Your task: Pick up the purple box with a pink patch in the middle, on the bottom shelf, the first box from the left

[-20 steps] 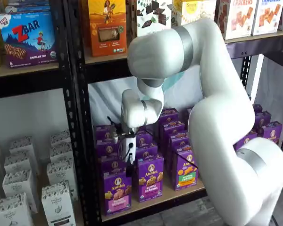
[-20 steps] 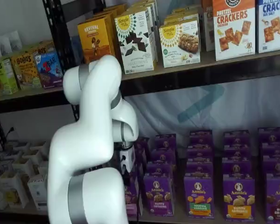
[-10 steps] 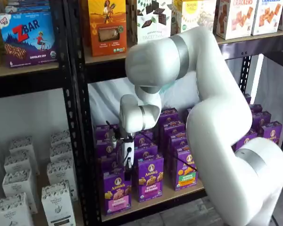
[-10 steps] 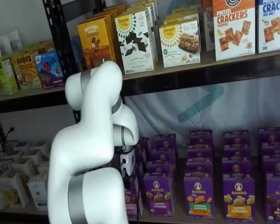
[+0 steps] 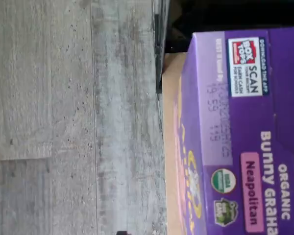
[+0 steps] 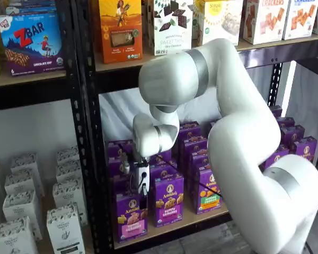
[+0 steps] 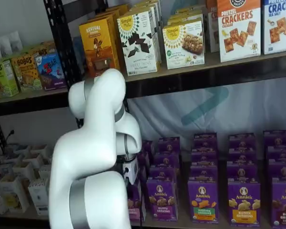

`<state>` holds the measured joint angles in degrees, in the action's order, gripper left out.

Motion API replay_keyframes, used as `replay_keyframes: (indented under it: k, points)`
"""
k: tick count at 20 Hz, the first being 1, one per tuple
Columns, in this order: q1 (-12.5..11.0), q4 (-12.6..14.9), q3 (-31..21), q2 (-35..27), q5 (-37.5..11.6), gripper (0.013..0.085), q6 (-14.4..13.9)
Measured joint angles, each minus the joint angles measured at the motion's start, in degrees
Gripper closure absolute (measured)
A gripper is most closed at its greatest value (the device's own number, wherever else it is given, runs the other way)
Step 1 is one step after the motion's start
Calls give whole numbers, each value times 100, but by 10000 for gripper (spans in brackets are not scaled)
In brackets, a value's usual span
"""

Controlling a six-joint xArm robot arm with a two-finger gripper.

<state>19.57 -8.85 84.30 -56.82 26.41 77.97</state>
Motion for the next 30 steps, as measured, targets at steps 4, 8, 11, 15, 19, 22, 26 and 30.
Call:
replay_keyframes:
  k: [4,8,11,15,19,22,26,30]
  points:
    - [14,24,45,-96,-92,130,-30]
    - [18,1,60,-155,-209,130,-10]
    - [8,41,92,-180,-184,130,-38]
    - [7,95,110,-194,-131,130,-88]
    - [29,76,142,-202,-25,130,-93]
    - [49,20,176,-211,56,210,-65]
    - [71,44,212,-232,93,290,-110]
    - [89,100,241,-252,117,370,-180]
